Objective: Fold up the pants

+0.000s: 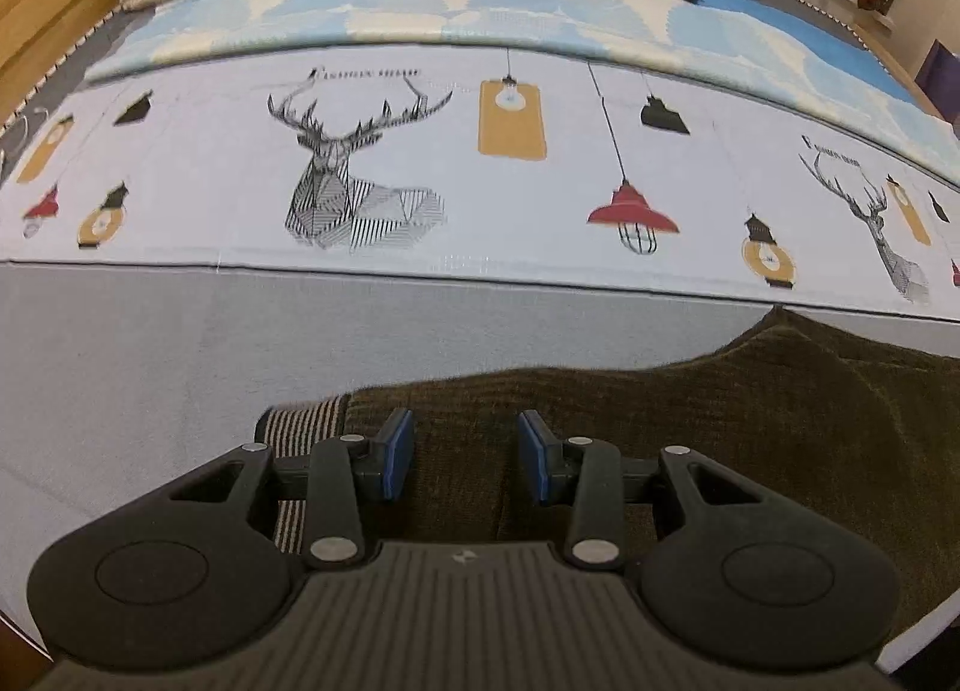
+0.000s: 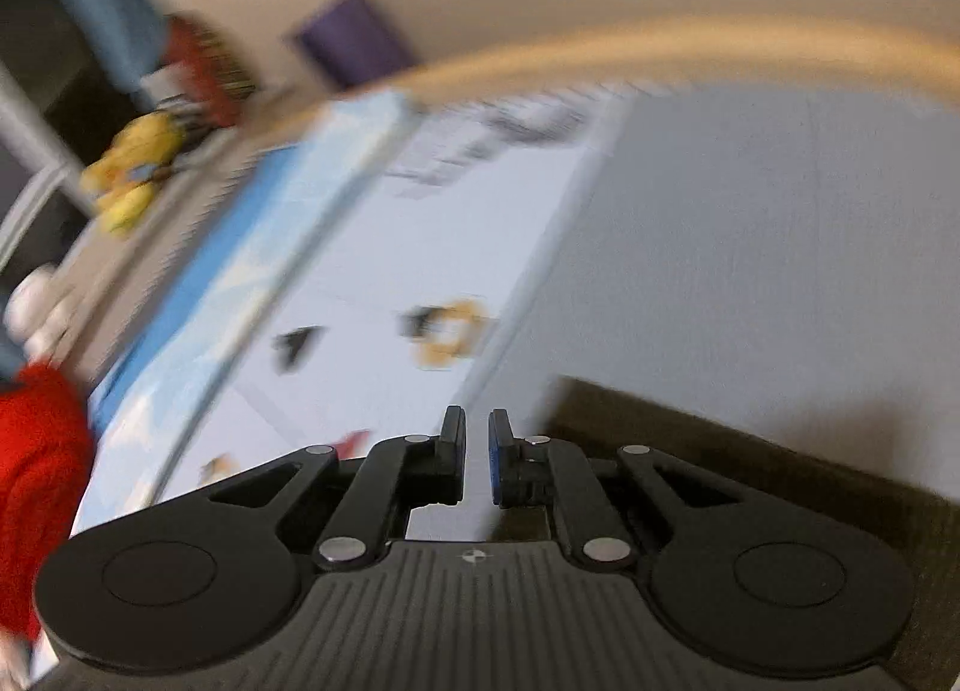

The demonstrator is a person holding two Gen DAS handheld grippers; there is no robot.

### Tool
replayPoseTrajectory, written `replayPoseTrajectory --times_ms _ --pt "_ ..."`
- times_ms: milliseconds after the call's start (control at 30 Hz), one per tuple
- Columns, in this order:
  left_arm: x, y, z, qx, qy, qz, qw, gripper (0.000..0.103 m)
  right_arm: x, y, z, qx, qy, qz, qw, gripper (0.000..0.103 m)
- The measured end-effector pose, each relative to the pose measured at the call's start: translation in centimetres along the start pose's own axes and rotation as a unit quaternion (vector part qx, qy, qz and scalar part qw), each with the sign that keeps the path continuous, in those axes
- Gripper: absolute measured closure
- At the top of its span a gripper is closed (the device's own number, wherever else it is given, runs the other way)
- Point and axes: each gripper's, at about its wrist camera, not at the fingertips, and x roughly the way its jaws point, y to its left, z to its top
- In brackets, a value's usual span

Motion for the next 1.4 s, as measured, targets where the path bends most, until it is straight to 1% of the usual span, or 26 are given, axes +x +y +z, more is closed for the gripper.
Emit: replayPoseTrajectory --times_ms 67,100,133,167,267,333,433,467,533,600,667,733,767,833,900,933,967,1033,1100,1167,1200,1233,1267,1333,1367,1400 --pt "1.5 0.7 -0.6 0.009 0.027 0.018 0.9994 0.060 -1.1 3.5 -1.1 -0.063 0.000 0.049 0.997 0.091" --pt "3.0 1.4 -1.2 0.017 0.056 0.043 0.9974 0.075 -1.6 5.6 -2.2 -0.102 0.007 0.083 0.991 0.090" --pt "4.3 1.9 -1.8 0.018 0.082 0.057 0.9949 0.085 -2.0 8.0 -3.7 -0.147 0.021 0.124 0.981 0.088" --pt "4.8 2.3 -2.2 0.013 0.087 0.055 0.9946 0.085 -2.2 9.9 -5.0 -0.181 0.032 0.154 0.971 0.087" --pt "4.3 1.6 -2.4 0.030 0.073 0.067 0.9947 0.085 -2.7 16.2 -11.2 -0.291 0.089 0.250 0.919 0.087" --pt "4.0 1.3 -2.6 0.039 0.068 0.069 0.9945 0.084 -2.7 19.7 -15.5 -0.345 0.130 0.293 0.882 0.087" --pt "3.9 1.5 -2.5 0.026 0.069 0.067 0.9950 0.084 -2.9 24.1 -22.0 -0.414 0.183 0.342 0.824 0.087" --pt "3.9 1.7 -2.4 0.022 0.069 0.066 0.9952 0.084 -3.1 25.4 -24.0 -0.430 0.199 0.351 0.807 0.087" --pt "4.0 1.7 -2.2 0.019 0.071 0.065 0.9952 0.082 -2.8 27.1 -27.1 -0.449 0.225 0.361 0.786 0.086" --pt "4.0 1.7 -2.1 0.020 0.072 0.064 0.9952 0.081 -2.4 28.4 -29.1 -0.462 0.248 0.371 0.766 0.081" --pt "4.0 1.7 -2.0 0.020 0.073 0.062 0.9952 0.079 -2.5 29.2 -30.9 -0.472 0.266 0.383 0.748 0.065" --pt "4.1 1.8 -2.0 0.019 0.075 0.058 0.9953 0.077 -2.1 30.2 -32.0 -0.478 0.285 0.397 0.730 0.055" --pt "4.1 1.8 -1.9 0.018 0.075 0.056 0.9954 0.076 -2.0 30.5 -32.5 -0.483 0.290 0.400 0.722 0.053" --pt "4.1 1.8 -1.9 0.021 0.077 0.054 0.9954 0.074 -2.4 30.6 -33.5 -0.505 0.295 0.399 0.706 0.053" --pt "4.2 1.7 -1.9 0.023 0.077 0.053 0.9953 0.074 -2.4 30.5 -35.3 -0.549 0.289 0.375 0.689 0.058" --pt "4.2 1.7 -1.9 0.023 0.077 0.052 0.9954 0.073 -2.3 30.3 -36.0 -0.561 0.288 0.370 0.682 0.073" --pt "4.2 1.7 -1.9 0.024 0.077 0.052 0.9954 0.073 -2.2 30.1 -36.3 -0.563 0.293 0.375 0.676 0.082" --pt "4.2 1.8 -1.9 0.024 0.077 0.049 0.9955 0.073 -2.4 30.4 -36.1 -0.565 0.276 0.379 0.678 0.095" --pt "4.1 1.8 -2.0 0.025 0.077 0.049 0.9956 0.073 -2.4 31.4 -34.1 -0.516 0.267 0.390 0.715 0.097" --pt "4.1 1.8 -2.0 0.026 0.077 0.048 0.9955 0.073 -1.6 31.6 -32.4 -0.469 0.258 0.391 0.749 0.103" --pt "4.1 1.7 -2.0 0.026 0.076 0.049 0.9955 0.073 -0.8 31.4 -32.0 -0.473 0.233 0.356 0.771 0.103" --pt "4.0 1.7 -2.1 0.026 0.076 0.049 0.9955 0.073 0.1 31.0 -32.1 -0.485 0.220 0.317 0.785 0.103" --pt "3.9 1.7 -2.1 0.025 0.076 0.049 0.9956 0.073 1.2 30.4 -32.1 -0.494 0.221 0.281 0.793 0.103" --pt "3.7 1.8 -2.1 0.020 0.075 0.047 0.9958 0.073 2.3 29.0 -30.7 -0.474 0.228 0.255 0.812 0.103" --pt "3.5 1.9 -2.1 0.018 0.073 0.045 0.9961 0.073 2.0 28.7 -29.4 -0.457 0.220 0.264 0.821 0.103" --pt "3.3 1.9 -2.0 0.015 0.071 0.042 0.9964 0.073 1.3 28.5 -27.8 -0.444 0.208 0.288 0.823 0.101"
